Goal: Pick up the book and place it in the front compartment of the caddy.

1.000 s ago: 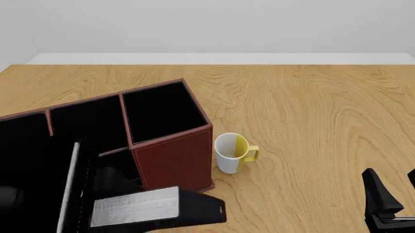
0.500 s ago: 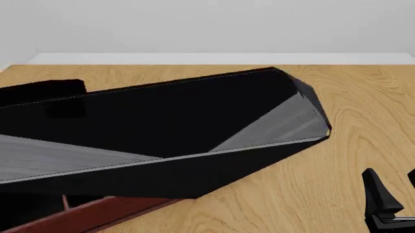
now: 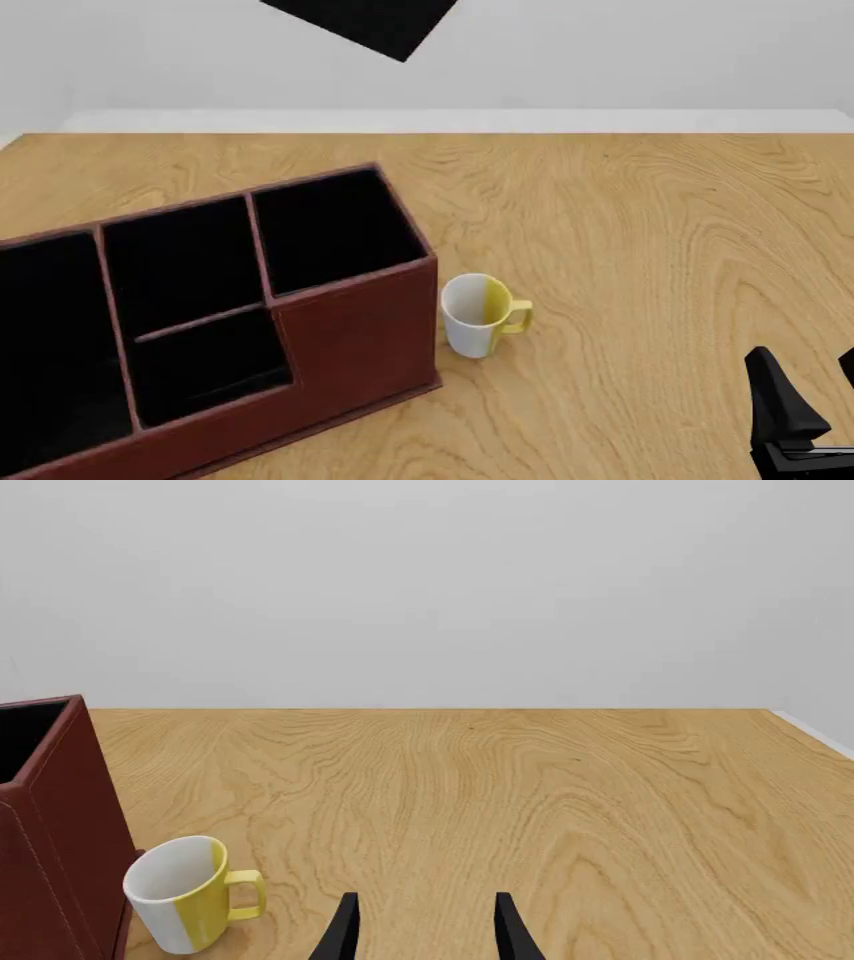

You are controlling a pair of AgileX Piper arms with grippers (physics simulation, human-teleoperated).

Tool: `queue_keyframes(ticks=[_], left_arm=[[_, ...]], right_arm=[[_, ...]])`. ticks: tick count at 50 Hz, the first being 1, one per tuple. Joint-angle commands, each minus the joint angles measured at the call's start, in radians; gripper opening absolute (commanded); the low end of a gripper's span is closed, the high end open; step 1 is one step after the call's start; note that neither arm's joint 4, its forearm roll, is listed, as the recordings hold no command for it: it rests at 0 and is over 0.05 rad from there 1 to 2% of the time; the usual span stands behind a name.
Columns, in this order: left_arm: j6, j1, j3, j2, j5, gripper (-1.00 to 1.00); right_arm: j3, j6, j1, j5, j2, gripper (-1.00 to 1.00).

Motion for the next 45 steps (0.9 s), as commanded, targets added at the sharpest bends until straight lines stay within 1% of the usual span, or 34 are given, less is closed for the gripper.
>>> queue_keyframes(ticks=[1, 2, 3, 4, 6, 7, 8, 10, 12, 13, 14, 15, 16, 17, 19, 20, 21, 22, 23, 26, 27, 28, 30, 31, 34, 35, 36, 38, 39, 40, 42, 43, 44, 45], left_arm=[[0.088, 0.181, 0.050, 0.073, 0.049, -1.00], [0.085, 0.214, 0.088, 0.076, 0.049, -1.00], [0.107, 0.222, 0.113, 0.072, 0.049, -1.00], [0.119, 0.265, 0.124, 0.080, 0.049, -1.00], [0.164, 0.302, 0.178, 0.075, 0.049, -1.00], [0.158, 0.312, 0.190, 0.076, 0.049, -1.00], [0.203, 0.345, 0.247, 0.067, 0.049, -1.00], [0.175, 0.357, 0.231, 0.074, 0.049, -1.00], [0.211, 0.403, 0.219, 0.074, 0.049, -1.00], [0.248, 0.443, 0.232, 0.069, 0.049, -1.00], [0.270, 0.469, 0.235, 0.067, 0.049, -1.00], [0.283, 0.491, 0.267, 0.060, 0.049, -1.00], [0.307, 0.515, 0.261, 0.058, 0.049, -1.00], [0.311, 0.519, 0.280, 0.052, 0.049, -1.00], [0.325, 0.526, 0.249, 0.056, 0.049, -1.00], [0.323, 0.535, 0.270, 0.056, 0.049, -1.00], [0.352, 0.560, 0.277, 0.053, 0.049, -1.00], [0.356, 0.571, 0.288, 0.052, 0.049, -1.00], [0.385, 0.593, 0.312, 0.044, 0.049, -1.00], [0.446, 0.673, 0.326, 0.039, 0.049, -1.00], [0.479, 0.689, 0.324, 0.034, 0.049, -1.00], [0.468, 0.690, 0.317, 0.037, 0.049, -1.00], [0.476, 0.705, 0.334, 0.033, 0.049, -1.00], [0.472, 0.723, 0.363, 0.029, 0.049, -1.00], [0.517, 0.779, 0.412, 0.013, 0.049, -1.00], [0.528, 0.799, 0.408, 0.014, 0.049, -1.00], [0.589, 0.859, 0.449, 0.002, 0.049, -1.00], [0.608, 0.894, 0.458, -0.002, 0.049, -1.00], [0.566, 0.887, 0.458, 0.005, 0.049, -1.00], [0.587, 0.900, 0.478, -0.004, 0.049, -1.00], [0.590, 0.921, 0.485, -0.009, 0.049, -1.00], [0.611, 0.927, 0.490, -0.015, 0.049, -1.00], [0.613, 0.938, 0.479, -0.012, 0.049, -1.00], [0.618, 0.949, 0.491, -0.014, 0.049, -1.00]], right_arm=[[0.000, 0.000, 0.000, 0.000, 0.000, 1.00], [0.000, 0.000, 0.000, 0.000, 0.000, 1.00], [0.000, 0.001, 0.000, 0.000, 0.000, 1.00], [0.000, 0.000, 0.000, 0.000, 0.000, 1.00], [0.000, 0.000, 0.000, 0.000, 0.000, 1.00], [0.000, 0.000, 0.000, 0.000, 0.000, 1.00], [0.000, 0.000, 0.000, 0.000, 0.000, 1.00], [0.000, 0.000, 0.000, 0.000, 0.000, 1.00], [0.000, 0.000, 0.000, 0.000, 0.000, 1.00], [0.000, 0.000, 0.000, 0.000, 0.000, 1.00], [0.000, 0.000, 0.000, 0.000, 0.000, 1.00], [0.000, 0.000, 0.000, 0.000, 0.000, 1.00], [0.000, 0.000, 0.000, 0.000, 0.000, 1.00], [0.000, 0.000, 0.000, 0.000, 0.000, 1.00], [0.000, 0.000, 0.000, 0.000, 0.000, 1.00], [0.000, 0.000, 0.000, 0.000, 0.000, 1.00], [0.000, 0.000, 0.000, 0.000, 0.000, 1.00], [0.000, 0.000, 0.000, 0.000, 0.000, 1.00], [0.000, 0.000, 0.000, 0.000, 0.000, 1.00], [0.000, 0.000, 0.000, 0.000, 0.000, 1.00], [0.000, 0.000, 0.000, 0.000, 0.000, 1.00], [0.000, 0.000, 0.000, 0.000, 0.000, 1.00], [0.000, 0.000, 0.000, 0.000, 0.000, 1.00], [0.000, 0.000, 0.000, 0.000, 0.000, 1.00], [0.000, 0.000, 0.000, 0.000, 0.000, 1.00], [0.000, 0.000, 0.000, 0.000, 0.000, 1.00], [0.000, 0.000, 0.000, 0.000, 0.000, 1.00], [0.000, 0.000, 0.000, 0.000, 0.000, 1.00], [0.000, 0.000, 0.000, 0.000, 0.000, 1.00], [0.000, 0.000, 0.000, 0.000, 0.000, 1.00], [0.000, 0.000, 0.000, 0.000, 0.000, 1.00], [0.000, 0.000, 0.000, 0.000, 0.000, 1.00], [0.000, 0.000, 0.000, 0.000, 0.000, 1.00], [0.000, 0.000, 0.000, 0.000, 0.000, 1.00]])
